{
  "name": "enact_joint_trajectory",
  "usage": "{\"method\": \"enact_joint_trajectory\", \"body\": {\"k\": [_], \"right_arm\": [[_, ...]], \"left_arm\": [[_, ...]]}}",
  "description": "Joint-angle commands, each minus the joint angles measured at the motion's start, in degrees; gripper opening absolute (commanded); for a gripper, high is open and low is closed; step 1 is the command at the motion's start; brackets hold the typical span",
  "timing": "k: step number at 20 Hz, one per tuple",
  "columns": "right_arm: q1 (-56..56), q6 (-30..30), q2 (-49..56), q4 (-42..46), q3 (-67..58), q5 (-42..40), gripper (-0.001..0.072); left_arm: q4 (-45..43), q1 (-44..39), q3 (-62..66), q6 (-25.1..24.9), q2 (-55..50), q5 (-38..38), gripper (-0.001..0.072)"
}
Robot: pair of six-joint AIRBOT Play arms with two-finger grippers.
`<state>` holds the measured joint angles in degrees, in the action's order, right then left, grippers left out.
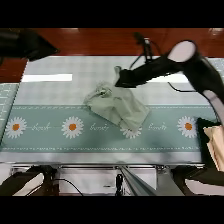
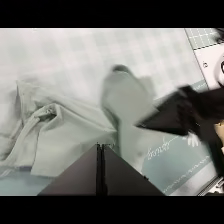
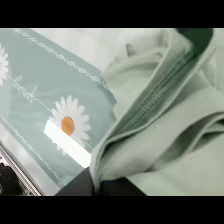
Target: Fold the shirts.
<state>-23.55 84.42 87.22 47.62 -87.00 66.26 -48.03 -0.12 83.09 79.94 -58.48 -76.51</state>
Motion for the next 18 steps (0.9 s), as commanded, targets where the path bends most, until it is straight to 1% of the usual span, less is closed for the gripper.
{"method": "enact_joint_trajectory", "body": {"k": [1,2,3,4,5,6,8,11,12,13,14,15,16,17,18], "right_arm": [[-4.5,2.0,14.8,-5.5,-11.2,-2.9,0.0021],[-5.0,2.1,17.8,-7.8,-13.1,-3.7,0.0023],[-5.6,2.4,20.2,-9.3,-14.3,-4.8,0.0054],[-6.0,2.7,22.1,-11.0,-14.8,-5.6,0.0171],[-6.0,2.7,23.3,-12.0,-14.8,-5.9,0.0536],[-5.8,2.4,23.6,-11.8,-14.8,-5.2,0.0626],[-3.3,1.5,22.2,-11.6,-14.8,-0.8,0.0624],[6.3,-1.2,15.3,-8.9,-14.8,13.0,0.0623],[9.7,-1.5,11.8,-5.1,-14.8,17.6,0.0623],[13.2,-2.1,7.5,1.4,-14.3,22.0,0.0623],[16.0,-2.4,2.0,9.6,-11.3,23.8,0.0623],[18.1,-2.1,-4.1,16.0,-5.5,22.7,0.0623],[19.9,-0.4,-10.7,20.1,2.9,19.1,0.0623],[21.7,3.1,-18.7,22.0,15.0,11.7,0.0622],[22.6,8.1,-25.4,21.6,26.6,3.7,0.0622]], "left_arm": [[-0.1,0.2,-15.3,-0.7,15.5,1.5,0.0035],[-0.1,-0.5,-19.3,0.2,18.2,1.9,0.0035],[-0.1,-1.3,-23.3,1.7,20.4,3.4,0.0035],[-0.1,-2.1,-27.3,3.3,22.3,5.6,0.0035],[0.1,-2.9,-30.6,4.3,23.3,7.6,0.0035],[0.1,-3.4,-33.0,4.6,23.4,9.1,0.0035],[0.1,-4.0,-36.3,4.6,22.9,11.4,0.0035],[0.1,-4.0,-38.7,4.6,21.9,12.9,0.0035],[0.1,-4.0,-39.1,4.6,21.8,12.9,0.0035],[0.1,-4.0,-39.5,4.6,21.8,12.9,0.0035],[0.0,-4.0,-39.7,4.6,21.8,12.9,0.0035],[0.0,-4.0,-39.9,4.5,21.8,12.9,0.0035],[0.0,-4.0,-40.2,4.5,21.8,13.1,0.0035],[0.0,-4.0,-40.6,4.5,21.8,13.7,0.0035],[0.0,-4.0,-41.1,4.5,21.8,14.4,0.0035]]}}
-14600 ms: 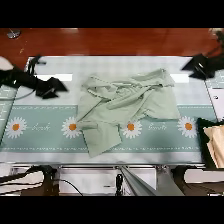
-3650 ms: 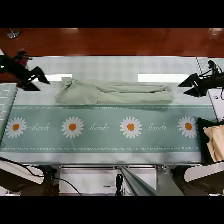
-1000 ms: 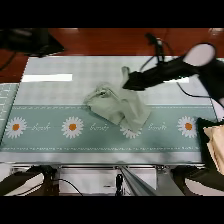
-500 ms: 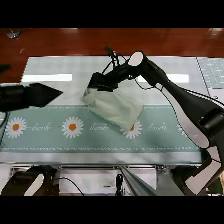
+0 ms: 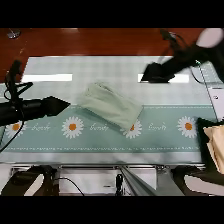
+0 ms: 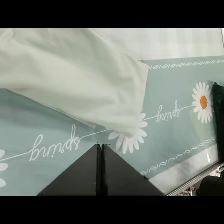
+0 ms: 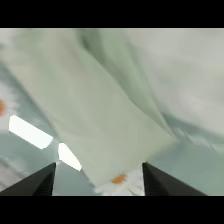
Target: Fold the shirts.
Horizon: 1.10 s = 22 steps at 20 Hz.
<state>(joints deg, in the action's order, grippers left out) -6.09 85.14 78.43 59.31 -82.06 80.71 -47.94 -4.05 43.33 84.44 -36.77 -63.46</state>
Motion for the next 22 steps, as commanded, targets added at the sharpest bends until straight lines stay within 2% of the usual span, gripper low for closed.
{"method": "enact_joint_trajectory", "body": {"k": [1,2,3,5,8,10,16,17,18,20,22], "right_arm": [[5.0,12.9,-22.6,8.0,32.9,-19.4,0.0622],[4.2,16.0,-27.3,2.7,43.6,-28.8,0.0621],[3.2,16.3,-29.5,-3.9,51.2,-35.6,0.0621],[1.0,12.9,-27.4,-15.4,58.3,-42.1,0.0621],[-1.9,2.5,-16.2,-24.7,55.0,-40.0,0.0621],[-3.5,-2.3,-8.0,-27.1,50.6,-36.3,0.0621],[-8.9,-5.1,8.2,-27.9,38.2,-29.1,0.0607],[-9.8,-5.4,9.6,-27.9,36.2,-28.1,0.0368],[-10.5,-7.8,10.2,-28.0,34.0,-26.8,0.0031],[-10.5,-10.4,9.9,-27.3,27.7,-22.1,0.0018],[-10.4,-9.1,8.5,-23.5,18.1,-18.0,0.0018]], "left_arm": [[0.0,0.0,-2.0,0.0,0.0,2.2,0.0035],[0.0,0.0,-2.6,0.0,0.0,3.1,0.0035],[0.0,0.0,-3.0,0.0,0.0,3.7,0.0035],[0.0,0.0,-3.2,0.0,0.0,4.4,0.0036],[0.0,0.0,-3.2,0.0,0.0,4.6,0.0036],[0.0,0.0,-3.2,0.0,0.0,4.5,0.0035],[0.0,0.0,-3.2,0.0,0.0,4.6,0.0036],[0.0,0.0,-3.2,0.0,0.0,4.6,0.0036],[0.0,0.0,-3.2,0.0,0.0,4.6,0.0035],[0.0,0.0,-3.2,0.0,0.0,4.6,0.0036],[0.0,0.0,-3.2,0.0,0.0,4.6,0.0036]]}}
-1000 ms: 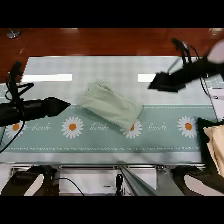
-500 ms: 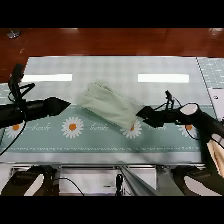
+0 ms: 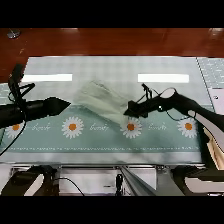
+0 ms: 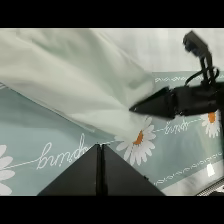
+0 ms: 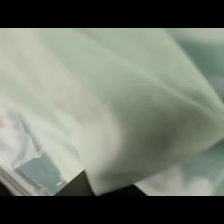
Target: Fold the shirts.
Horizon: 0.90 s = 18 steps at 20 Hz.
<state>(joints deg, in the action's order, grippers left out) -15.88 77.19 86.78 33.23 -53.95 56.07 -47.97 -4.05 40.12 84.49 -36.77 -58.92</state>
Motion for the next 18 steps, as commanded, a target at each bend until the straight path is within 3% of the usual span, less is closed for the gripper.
{"method": "enact_joint_trajectory", "body": {"k": [1,5,9,14,18], "right_arm": [[-0.6,0.5,-0.6,4.9,-15.6,8.3,0.0018],[1.6,8.6,-1.1,16.7,-39.7,17.4,0.0018],[10.1,13.9,-1.3,25.0,-54.3,30.3,0.0018],[26.4,17.6,-7.8,29.9,-55.8,42.7,0.0018],[40.5,19.8,-15.0,40.0,-53.9,50.3,0.0018]], "left_arm": [[0.0,0.0,0.0,0.0,0.0,0.0,0.0036],[0.0,0.0,0.0,0.0,0.0,0.0,0.0036],[0.0,0.0,0.0,0.0,0.0,0.0,0.0036],[0.0,0.0,0.0,0.0,0.0,-0.2,0.0036],[0.0,0.0,0.0,0.0,0.0,-0.2,0.0036]]}}
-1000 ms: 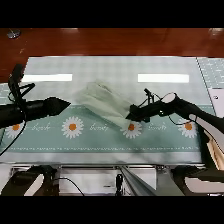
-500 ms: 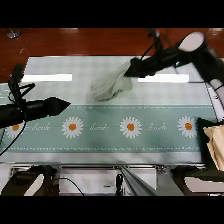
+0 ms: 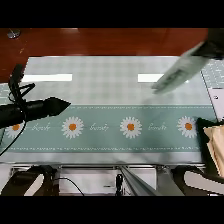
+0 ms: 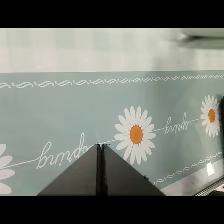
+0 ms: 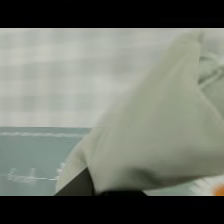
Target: Fold the shirts.
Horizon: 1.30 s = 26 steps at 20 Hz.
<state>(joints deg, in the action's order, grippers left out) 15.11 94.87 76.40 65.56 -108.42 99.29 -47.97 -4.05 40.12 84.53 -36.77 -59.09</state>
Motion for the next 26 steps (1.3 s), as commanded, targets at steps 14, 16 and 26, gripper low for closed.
{"method": "enact_joint_trajectory", "body": {"k": [14,16,26], "right_arm": [[50.7,3.1,-38.1,33.7,42.0,7.0,0.0488],[50.8,3.3,-37.8,36.4,42.1,6.1,0.0632],[36.9,-6.2,-21.2,-23.8,23.1,-27.2,0.0018]], "left_arm": [[0.0,0.0,0.0,0.0,0.0,0.2,0.0036],[0.0,0.0,0.0,-0.1,0.0,0.3,0.0036],[3.6,-1.1,21.5,-6.6,-15.2,4.5,0.0034]]}}
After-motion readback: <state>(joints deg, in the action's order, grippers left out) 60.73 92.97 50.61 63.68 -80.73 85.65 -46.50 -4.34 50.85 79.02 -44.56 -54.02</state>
